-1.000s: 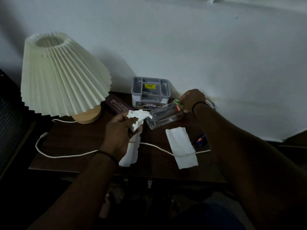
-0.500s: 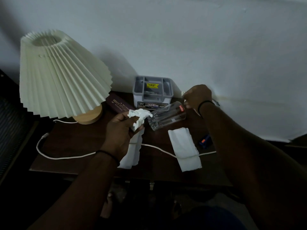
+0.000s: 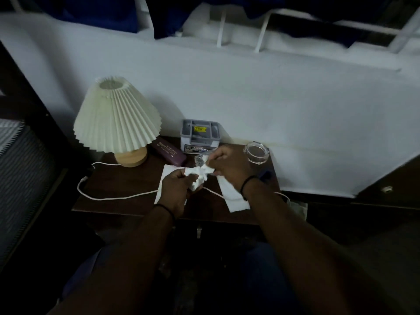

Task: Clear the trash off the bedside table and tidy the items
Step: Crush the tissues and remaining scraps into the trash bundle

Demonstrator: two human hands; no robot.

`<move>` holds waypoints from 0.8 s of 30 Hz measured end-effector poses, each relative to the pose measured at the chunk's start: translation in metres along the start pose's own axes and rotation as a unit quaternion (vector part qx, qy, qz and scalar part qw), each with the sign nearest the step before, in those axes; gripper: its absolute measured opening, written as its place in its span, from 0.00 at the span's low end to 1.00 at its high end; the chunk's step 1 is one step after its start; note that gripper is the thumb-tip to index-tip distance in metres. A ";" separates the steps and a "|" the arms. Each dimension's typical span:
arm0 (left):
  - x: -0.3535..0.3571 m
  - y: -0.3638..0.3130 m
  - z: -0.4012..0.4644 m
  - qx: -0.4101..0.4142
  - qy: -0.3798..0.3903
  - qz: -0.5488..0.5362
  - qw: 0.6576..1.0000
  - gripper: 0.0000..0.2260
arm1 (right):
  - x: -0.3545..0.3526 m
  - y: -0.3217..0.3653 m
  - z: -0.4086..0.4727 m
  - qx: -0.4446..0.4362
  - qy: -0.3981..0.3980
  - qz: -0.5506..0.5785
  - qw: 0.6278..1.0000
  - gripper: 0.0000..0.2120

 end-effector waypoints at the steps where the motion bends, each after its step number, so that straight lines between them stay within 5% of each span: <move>1: -0.001 -0.002 -0.007 -0.002 0.004 0.011 1.000 0.07 | 0.007 0.001 -0.009 -0.038 -0.012 -0.067 0.997 0.04; 5: -0.005 -0.007 -0.035 -0.024 0.023 0.009 0.999 0.13 | 0.028 -0.006 -0.050 -0.096 -0.021 -0.171 0.980 0.06; 8: -0.004 -0.007 -0.047 -0.077 0.022 -0.073 0.994 0.09 | 0.031 -0.012 -0.068 -0.113 -0.027 -0.195 0.974 0.10; 13: 0.002 -0.006 -0.056 -0.064 0.079 -0.023 0.995 0.04 | 0.019 -0.022 -0.083 -0.101 -0.103 -0.114 0.983 0.02; 20: 0.010 0.000 -0.054 -0.037 0.082 0.017 0.996 0.09 | 0.014 -0.052 -0.077 0.006 -0.085 0.005 0.996 0.20; 24: 0.017 0.007 -0.052 -0.037 0.106 0.064 0.992 0.14 | 0.013 -0.054 -0.072 -0.007 -0.124 -0.034 0.992 0.13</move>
Point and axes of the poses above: each hand's wrist, its own z-axis towards the middle knuckle, its own x-axis out of the palm, y = z × x, the point moved 5 cm from there along z, towards the middle knuckle, and after that the axes turned 5 degrees about x, right-handed, at the moved point
